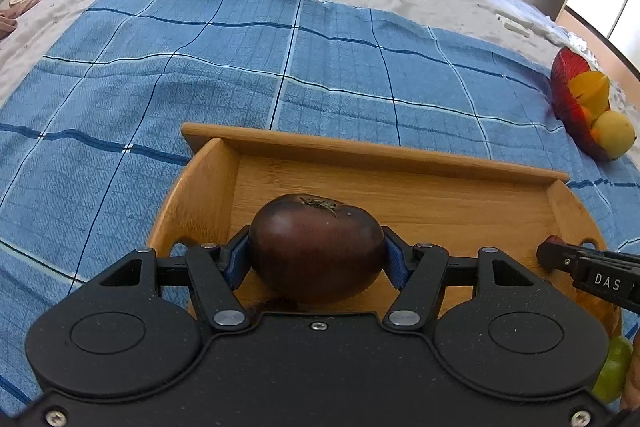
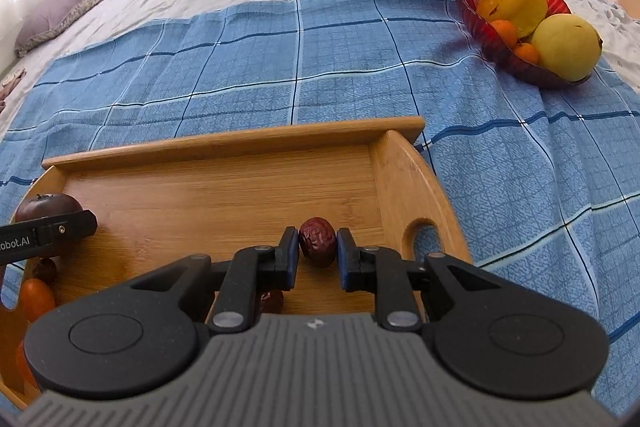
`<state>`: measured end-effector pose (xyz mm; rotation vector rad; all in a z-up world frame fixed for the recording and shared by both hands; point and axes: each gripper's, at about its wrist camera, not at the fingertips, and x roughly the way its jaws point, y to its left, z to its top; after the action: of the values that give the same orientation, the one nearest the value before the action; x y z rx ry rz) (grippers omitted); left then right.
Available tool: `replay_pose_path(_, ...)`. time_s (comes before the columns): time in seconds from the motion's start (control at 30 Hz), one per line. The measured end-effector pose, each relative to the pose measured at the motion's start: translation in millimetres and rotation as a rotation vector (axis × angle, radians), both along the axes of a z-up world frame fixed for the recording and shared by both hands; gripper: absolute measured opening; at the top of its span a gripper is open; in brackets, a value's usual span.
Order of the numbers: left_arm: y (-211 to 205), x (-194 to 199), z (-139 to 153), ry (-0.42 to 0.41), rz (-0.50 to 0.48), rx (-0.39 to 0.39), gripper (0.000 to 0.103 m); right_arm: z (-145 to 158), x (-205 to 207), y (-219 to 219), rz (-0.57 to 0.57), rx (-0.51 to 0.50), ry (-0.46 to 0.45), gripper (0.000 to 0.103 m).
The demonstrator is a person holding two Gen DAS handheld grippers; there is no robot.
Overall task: Organize fruits
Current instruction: 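Lower the dark fruit onto the tray with the left tool while the right tool lowers the date, then open the left tool to release the dark fruit while the right tool releases the date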
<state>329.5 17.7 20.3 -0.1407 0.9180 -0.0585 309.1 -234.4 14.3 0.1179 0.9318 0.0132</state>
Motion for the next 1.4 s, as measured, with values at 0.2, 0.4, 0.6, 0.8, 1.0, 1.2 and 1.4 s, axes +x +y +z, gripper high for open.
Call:
replay_pose_path(0.2,-0.5,-0.5,-0.2,-0.001,0.0,-0.002,0.063,0.2,0.1,-0.8,-0.005,0.005,0.0,0.027)
replay_pose_path(0.4,1.1,-0.5,0.5,-0.001,0.008,-0.006,0.067,0.0,0.0,-0.5,-0.003,0.008,0.001,0.036)
replay_pose_path(0.6,-1.3,-6.4,8.7,-0.041,-0.006,0.022,0.077,-0.2,-0.9,-1.6,-0.008,0.026,-0.001,0.048)
replay_pose_path(0.8,-5.3,-13.4,15.6,-0.065,-0.018,0.033,0.087,1.3,-4.1,0.8,-0.002,0.034,-0.017,0.056)
replay_pose_path(1.0,-6.4,-19.9,19.6,-0.077,-0.018,0.035,0.091,3.5,-10.0,5.2,0.017,0.023,-0.044,0.069)
replay_pose_path(1.2,-6.1,-26.6,20.8,-0.085,-0.024,0.049,0.095,5.3,-16.0,5.9,0.025,0.012,-0.073,0.077)
replay_pose_path(1.4,-4.4,-32.8,22.4,-0.085,-0.022,0.051,0.097,10.9,-22.2,7.6,0.043,0.002,-0.101,0.086)
